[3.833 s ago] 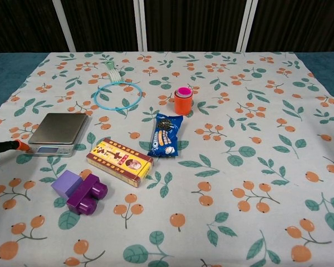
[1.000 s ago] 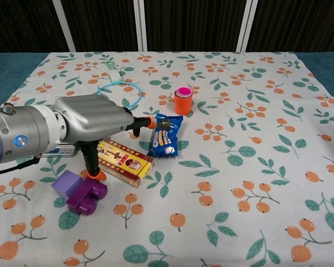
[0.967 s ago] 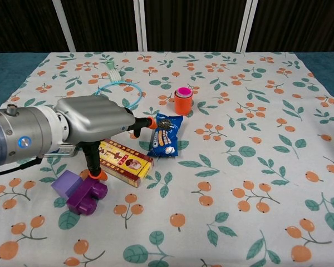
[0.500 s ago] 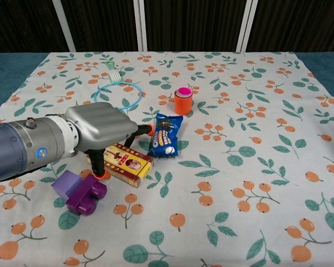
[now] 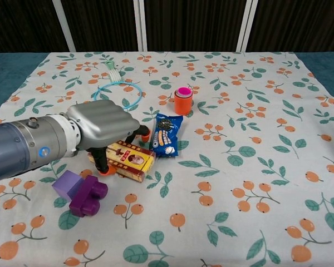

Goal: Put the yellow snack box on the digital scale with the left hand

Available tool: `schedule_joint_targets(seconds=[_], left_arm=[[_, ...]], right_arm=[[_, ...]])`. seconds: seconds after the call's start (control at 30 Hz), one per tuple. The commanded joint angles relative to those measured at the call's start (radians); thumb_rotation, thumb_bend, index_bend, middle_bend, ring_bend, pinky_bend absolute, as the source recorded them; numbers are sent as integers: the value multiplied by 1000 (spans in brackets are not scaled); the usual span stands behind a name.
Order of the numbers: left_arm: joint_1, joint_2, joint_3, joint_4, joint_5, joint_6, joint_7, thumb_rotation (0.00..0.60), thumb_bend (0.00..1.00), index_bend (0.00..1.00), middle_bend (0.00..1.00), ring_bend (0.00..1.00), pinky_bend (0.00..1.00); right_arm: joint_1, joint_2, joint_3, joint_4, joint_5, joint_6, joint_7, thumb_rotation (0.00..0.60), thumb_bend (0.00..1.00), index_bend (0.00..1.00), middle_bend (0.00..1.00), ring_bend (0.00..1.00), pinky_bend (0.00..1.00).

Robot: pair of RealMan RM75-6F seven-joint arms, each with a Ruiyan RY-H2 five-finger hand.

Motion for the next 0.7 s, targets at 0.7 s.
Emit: schedule_joint_targets(seconds=[0.7], left_arm=[[61,226,-56,21,-137,13,-178,600,359,246,502,307,369]], right_arm=[[2,-7,-3,-9,0,-3,-23,600,514,34,67,58,25]])
